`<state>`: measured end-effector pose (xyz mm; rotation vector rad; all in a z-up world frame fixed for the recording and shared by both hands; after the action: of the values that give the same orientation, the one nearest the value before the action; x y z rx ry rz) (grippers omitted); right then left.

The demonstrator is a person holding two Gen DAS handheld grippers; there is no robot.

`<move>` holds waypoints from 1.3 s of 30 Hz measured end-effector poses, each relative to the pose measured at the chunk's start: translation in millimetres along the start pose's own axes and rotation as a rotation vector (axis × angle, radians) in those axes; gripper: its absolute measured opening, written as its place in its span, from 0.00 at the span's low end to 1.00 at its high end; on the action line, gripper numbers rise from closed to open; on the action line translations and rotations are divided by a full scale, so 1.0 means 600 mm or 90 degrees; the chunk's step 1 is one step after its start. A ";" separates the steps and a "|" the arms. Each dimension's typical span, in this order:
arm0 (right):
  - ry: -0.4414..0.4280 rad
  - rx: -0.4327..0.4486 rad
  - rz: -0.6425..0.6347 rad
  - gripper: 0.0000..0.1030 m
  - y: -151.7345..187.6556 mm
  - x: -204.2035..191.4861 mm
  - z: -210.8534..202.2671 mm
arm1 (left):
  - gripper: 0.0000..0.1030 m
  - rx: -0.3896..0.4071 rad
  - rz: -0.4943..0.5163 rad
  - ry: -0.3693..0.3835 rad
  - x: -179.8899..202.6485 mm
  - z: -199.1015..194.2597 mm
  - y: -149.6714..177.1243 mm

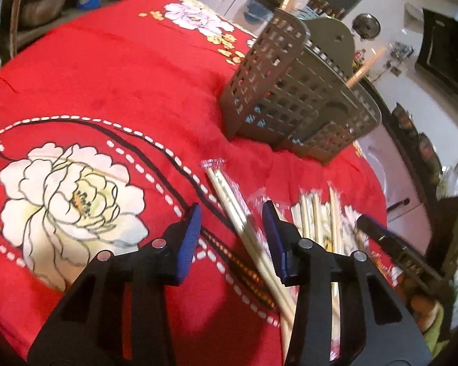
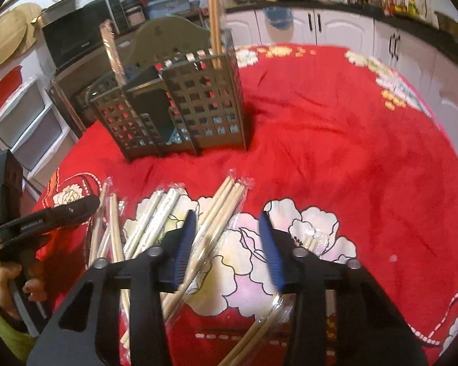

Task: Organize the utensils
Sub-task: 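Close the right tool on another wooden chopstick while the left tool grasps one too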

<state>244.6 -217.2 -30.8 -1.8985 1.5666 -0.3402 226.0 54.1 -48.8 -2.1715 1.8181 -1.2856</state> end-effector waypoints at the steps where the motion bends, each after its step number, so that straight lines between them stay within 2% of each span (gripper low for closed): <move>1: -0.002 -0.009 0.008 0.33 -0.003 0.004 0.007 | 0.32 -0.003 -0.010 0.005 -0.003 0.003 -0.005; 8: -0.012 -0.050 0.039 0.29 -0.023 0.017 0.053 | 0.29 -0.011 -0.033 0.011 -0.013 0.022 -0.031; 15: -0.003 -0.059 0.026 0.28 -0.045 0.012 0.077 | 0.29 -0.013 -0.027 -0.005 -0.010 0.036 -0.046; 17: -0.001 -0.059 0.026 0.25 -0.049 0.015 0.082 | 0.28 -0.013 -0.022 -0.010 -0.008 0.040 -0.049; 19: 0.000 -0.060 0.023 0.17 -0.053 0.020 0.087 | 0.24 -0.012 -0.015 -0.020 -0.006 0.043 -0.052; 21: -0.005 -0.060 0.023 0.14 -0.055 0.023 0.089 | 0.17 -0.012 -0.009 -0.032 -0.005 0.047 -0.055; 24: -0.023 -0.052 0.033 0.08 -0.059 0.027 0.086 | 0.09 -0.014 -0.003 -0.044 -0.007 0.050 -0.059; 33: -0.057 -0.008 0.064 0.06 -0.066 0.036 0.048 | 0.05 -0.004 -0.002 -0.023 -0.008 0.035 -0.063; 39: -0.050 0.050 0.045 0.06 -0.084 0.027 -0.001 | 0.05 0.035 0.017 -0.002 0.011 -0.006 -0.066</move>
<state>287.8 -228.3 -2.2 -1.7706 1.5422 -0.2886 255.4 62.9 -22.5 -2.1124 1.7821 -1.3108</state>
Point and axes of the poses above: each gripper's, at about its wrist camera, not at the fingertips, and z roughly the way its jaws point, x to its right, y to its underside, the point moved 1 cm from there along z, roughly the way its jaws point, and after that the axes turned 3 degrees about y, right-handed, at the moved point
